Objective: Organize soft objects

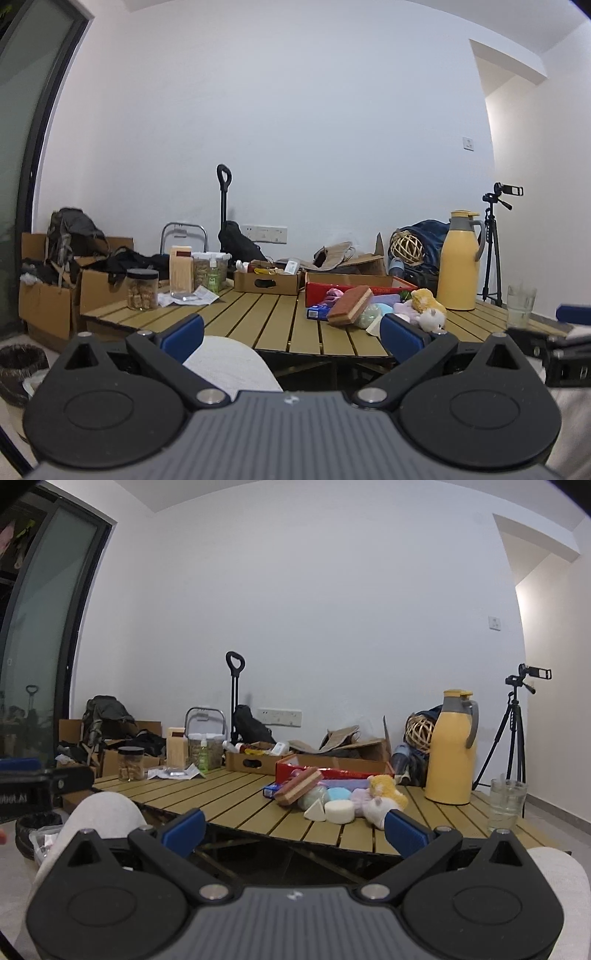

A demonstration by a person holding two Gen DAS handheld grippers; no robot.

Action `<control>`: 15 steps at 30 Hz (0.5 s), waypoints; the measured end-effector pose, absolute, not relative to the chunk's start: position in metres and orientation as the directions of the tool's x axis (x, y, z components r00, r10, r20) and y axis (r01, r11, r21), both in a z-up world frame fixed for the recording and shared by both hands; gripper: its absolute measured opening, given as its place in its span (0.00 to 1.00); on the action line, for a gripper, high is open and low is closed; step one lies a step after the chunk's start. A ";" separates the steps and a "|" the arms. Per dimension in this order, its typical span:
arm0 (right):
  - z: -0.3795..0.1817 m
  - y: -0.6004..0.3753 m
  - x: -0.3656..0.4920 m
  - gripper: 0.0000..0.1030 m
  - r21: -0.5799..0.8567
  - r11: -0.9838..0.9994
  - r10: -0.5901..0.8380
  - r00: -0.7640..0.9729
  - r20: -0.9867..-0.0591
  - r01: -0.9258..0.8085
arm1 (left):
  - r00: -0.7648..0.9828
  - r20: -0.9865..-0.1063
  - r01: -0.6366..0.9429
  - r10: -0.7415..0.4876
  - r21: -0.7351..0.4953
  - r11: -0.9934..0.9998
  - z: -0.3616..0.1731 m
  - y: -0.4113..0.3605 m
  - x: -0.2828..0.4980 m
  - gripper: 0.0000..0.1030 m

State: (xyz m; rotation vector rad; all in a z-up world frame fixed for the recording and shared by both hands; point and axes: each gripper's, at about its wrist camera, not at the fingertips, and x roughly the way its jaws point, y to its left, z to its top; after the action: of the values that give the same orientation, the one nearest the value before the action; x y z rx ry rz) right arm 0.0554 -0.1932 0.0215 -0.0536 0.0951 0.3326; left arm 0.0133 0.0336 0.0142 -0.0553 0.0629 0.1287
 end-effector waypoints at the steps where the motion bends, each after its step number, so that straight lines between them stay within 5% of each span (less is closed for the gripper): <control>1: 0.019 -0.192 0.057 1.00 -0.057 0.943 0.319 0.940 -0.119 -0.327 | 0.990 -0.072 -0.124 0.120 -0.053 0.991 0.015 0.033 0.015 1.00; 9: 0.017 -0.210 0.088 1.00 0.016 0.964 0.264 0.954 -0.139 -0.265 | 0.996 -0.048 -0.071 0.071 0.013 0.997 0.024 0.018 0.046 1.00; 15: 0.011 -0.222 0.137 1.00 0.021 0.977 0.213 0.961 -0.173 -0.213 | 0.991 -0.125 -0.051 0.053 0.013 0.999 0.022 0.015 0.106 1.00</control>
State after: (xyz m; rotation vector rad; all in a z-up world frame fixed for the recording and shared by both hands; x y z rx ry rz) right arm 0.1368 -0.2219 0.0114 0.0022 0.1759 0.2158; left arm 0.1064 0.0151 0.0216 0.0097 0.1254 0.0522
